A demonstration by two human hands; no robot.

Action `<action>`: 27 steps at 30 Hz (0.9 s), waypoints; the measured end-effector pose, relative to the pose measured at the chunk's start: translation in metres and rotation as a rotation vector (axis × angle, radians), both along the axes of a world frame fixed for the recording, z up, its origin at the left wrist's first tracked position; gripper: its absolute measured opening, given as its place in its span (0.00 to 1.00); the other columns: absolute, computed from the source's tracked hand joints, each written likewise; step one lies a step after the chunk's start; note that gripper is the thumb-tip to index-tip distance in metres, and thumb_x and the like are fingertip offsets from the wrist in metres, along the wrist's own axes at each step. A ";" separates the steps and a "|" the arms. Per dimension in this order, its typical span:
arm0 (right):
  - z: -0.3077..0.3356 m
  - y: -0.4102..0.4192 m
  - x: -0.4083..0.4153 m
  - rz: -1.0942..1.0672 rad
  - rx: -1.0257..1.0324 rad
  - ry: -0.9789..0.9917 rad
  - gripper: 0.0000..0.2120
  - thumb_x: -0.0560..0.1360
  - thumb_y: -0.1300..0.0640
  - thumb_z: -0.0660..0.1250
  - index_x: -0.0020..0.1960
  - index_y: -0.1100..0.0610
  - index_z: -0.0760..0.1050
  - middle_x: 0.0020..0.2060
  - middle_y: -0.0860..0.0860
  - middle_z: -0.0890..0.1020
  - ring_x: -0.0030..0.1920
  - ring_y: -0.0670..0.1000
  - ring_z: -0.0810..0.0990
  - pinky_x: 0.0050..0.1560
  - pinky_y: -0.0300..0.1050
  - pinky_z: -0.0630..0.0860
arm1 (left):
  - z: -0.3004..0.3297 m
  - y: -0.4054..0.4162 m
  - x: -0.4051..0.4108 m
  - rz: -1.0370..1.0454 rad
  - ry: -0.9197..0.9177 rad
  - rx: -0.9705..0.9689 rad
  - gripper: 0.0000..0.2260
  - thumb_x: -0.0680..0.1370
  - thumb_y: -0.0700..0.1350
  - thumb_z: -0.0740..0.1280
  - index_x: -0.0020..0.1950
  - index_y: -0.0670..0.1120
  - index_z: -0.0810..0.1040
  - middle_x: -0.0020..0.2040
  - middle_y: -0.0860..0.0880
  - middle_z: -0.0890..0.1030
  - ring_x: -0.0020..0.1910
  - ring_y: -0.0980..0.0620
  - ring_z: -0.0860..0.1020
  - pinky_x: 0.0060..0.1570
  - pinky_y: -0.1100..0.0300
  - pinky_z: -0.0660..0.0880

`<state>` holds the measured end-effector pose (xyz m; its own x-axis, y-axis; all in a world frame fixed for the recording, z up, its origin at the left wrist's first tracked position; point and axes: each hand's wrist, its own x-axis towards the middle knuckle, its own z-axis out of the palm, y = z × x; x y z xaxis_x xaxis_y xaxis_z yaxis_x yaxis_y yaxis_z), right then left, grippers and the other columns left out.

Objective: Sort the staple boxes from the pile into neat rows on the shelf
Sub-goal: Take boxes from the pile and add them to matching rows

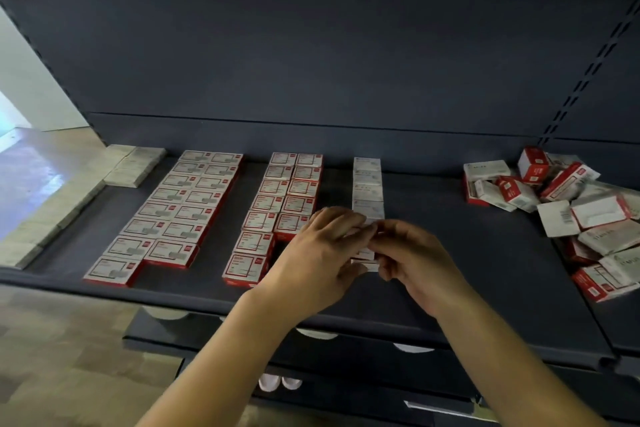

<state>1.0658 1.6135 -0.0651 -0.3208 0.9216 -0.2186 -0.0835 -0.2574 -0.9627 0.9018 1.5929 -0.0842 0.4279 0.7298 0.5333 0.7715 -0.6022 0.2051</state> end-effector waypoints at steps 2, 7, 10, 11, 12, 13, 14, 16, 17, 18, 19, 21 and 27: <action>0.001 -0.001 -0.012 0.013 0.008 -0.017 0.07 0.73 0.67 0.65 0.51 0.65 0.76 0.31 0.54 0.76 0.28 0.48 0.72 0.27 0.38 0.70 | 0.003 -0.001 -0.011 0.009 0.053 0.027 0.19 0.72 0.46 0.64 0.60 0.40 0.78 0.56 0.44 0.78 0.57 0.47 0.72 0.48 0.51 0.79; 0.003 -0.005 -0.040 0.065 0.242 -0.289 0.07 0.74 0.62 0.66 0.49 0.53 0.79 0.37 0.47 0.79 0.34 0.41 0.77 0.36 0.34 0.75 | 0.008 0.000 -0.039 0.006 0.150 0.089 0.16 0.70 0.46 0.62 0.52 0.42 0.81 0.49 0.46 0.81 0.47 0.46 0.78 0.48 0.54 0.77; 0.002 -0.005 -0.053 0.028 0.570 -0.625 0.14 0.75 0.59 0.66 0.60 0.54 0.75 0.49 0.43 0.75 0.46 0.38 0.73 0.45 0.20 0.66 | -0.004 0.005 -0.060 0.053 0.202 0.050 0.17 0.70 0.48 0.61 0.52 0.43 0.82 0.48 0.47 0.82 0.46 0.47 0.79 0.50 0.55 0.75; 0.001 -0.004 -0.056 0.011 0.631 -0.678 0.17 0.75 0.59 0.66 0.63 0.56 0.73 0.52 0.44 0.73 0.50 0.39 0.72 0.47 0.20 0.63 | -0.011 0.006 -0.066 0.063 0.225 0.026 0.17 0.70 0.49 0.61 0.51 0.43 0.83 0.48 0.47 0.82 0.46 0.47 0.80 0.50 0.55 0.75; 0.000 -0.003 -0.058 -0.001 0.672 -0.714 0.18 0.75 0.59 0.65 0.65 0.57 0.72 0.55 0.45 0.73 0.54 0.41 0.71 0.51 0.21 0.63 | -0.019 0.006 -0.072 0.070 0.247 0.006 0.17 0.71 0.50 0.60 0.51 0.44 0.83 0.48 0.48 0.82 0.45 0.48 0.80 0.50 0.55 0.76; -0.003 -0.002 -0.060 -0.004 0.697 -0.743 0.19 0.76 0.59 0.65 0.66 0.57 0.71 0.57 0.46 0.73 0.57 0.43 0.71 0.54 0.24 0.63 | -0.027 0.006 -0.076 0.072 0.266 -0.013 0.17 0.71 0.51 0.60 0.50 0.45 0.83 0.47 0.48 0.83 0.45 0.48 0.80 0.49 0.54 0.77; -0.005 -0.001 -0.061 -0.002 0.709 -0.762 0.19 0.76 0.59 0.64 0.66 0.57 0.71 0.59 0.47 0.73 0.59 0.44 0.70 0.57 0.28 0.64 | -0.034 0.006 -0.080 0.070 0.273 -0.030 0.16 0.71 0.51 0.60 0.49 0.46 0.83 0.47 0.49 0.83 0.46 0.49 0.80 0.49 0.54 0.77; -0.010 -0.001 -0.064 0.003 0.712 -0.778 0.19 0.76 0.59 0.64 0.66 0.57 0.71 0.60 0.48 0.73 0.61 0.45 0.70 0.59 0.32 0.64 | -0.044 0.004 -0.087 0.055 0.241 -0.045 0.15 0.72 0.51 0.60 0.49 0.47 0.84 0.48 0.50 0.82 0.51 0.50 0.76 0.49 0.54 0.78; -0.013 -0.001 -0.065 0.004 0.710 -0.781 0.19 0.76 0.59 0.64 0.66 0.57 0.71 0.60 0.48 0.73 0.61 0.45 0.70 0.59 0.31 0.64 | -0.047 0.004 -0.090 0.053 0.228 -0.051 0.15 0.73 0.51 0.60 0.49 0.48 0.84 0.49 0.50 0.82 0.52 0.50 0.74 0.50 0.54 0.78; -0.015 -0.002 -0.066 0.006 0.702 -0.782 0.19 0.76 0.59 0.64 0.66 0.57 0.71 0.60 0.47 0.73 0.61 0.45 0.70 0.58 0.31 0.64 | -0.048 0.005 -0.092 0.058 0.229 -0.059 0.15 0.73 0.52 0.60 0.50 0.48 0.84 0.50 0.49 0.82 0.53 0.50 0.72 0.51 0.53 0.77; -0.018 -0.002 -0.067 0.011 0.688 -0.778 0.19 0.76 0.59 0.64 0.66 0.57 0.71 0.60 0.47 0.73 0.60 0.44 0.70 0.57 0.29 0.64 | -0.048 0.005 -0.095 0.072 0.239 -0.070 0.15 0.73 0.52 0.60 0.50 0.49 0.84 0.52 0.47 0.82 0.55 0.48 0.72 0.52 0.51 0.76; -0.021 -0.004 -0.068 0.020 0.656 -0.757 0.18 0.76 0.58 0.64 0.66 0.56 0.71 0.59 0.46 0.72 0.58 0.41 0.69 0.53 0.23 0.63 | -0.051 0.008 -0.100 0.103 0.244 -0.123 0.15 0.74 0.53 0.60 0.51 0.50 0.84 0.57 0.44 0.80 0.59 0.42 0.75 0.54 0.46 0.75; -0.027 -0.005 -0.070 0.012 0.628 -0.735 0.18 0.76 0.58 0.64 0.65 0.55 0.72 0.58 0.45 0.73 0.56 0.39 0.68 0.51 0.21 0.63 | -0.059 0.008 -0.100 0.147 0.124 -0.255 0.16 0.74 0.52 0.60 0.51 0.47 0.83 0.60 0.40 0.79 0.60 0.36 0.76 0.52 0.40 0.77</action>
<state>0.9962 1.6089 -0.0924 -0.3105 0.9366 0.1626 0.5939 0.3247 -0.7361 0.8018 1.6005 -0.1427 0.3582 0.8922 0.2750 0.8752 -0.4234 0.2339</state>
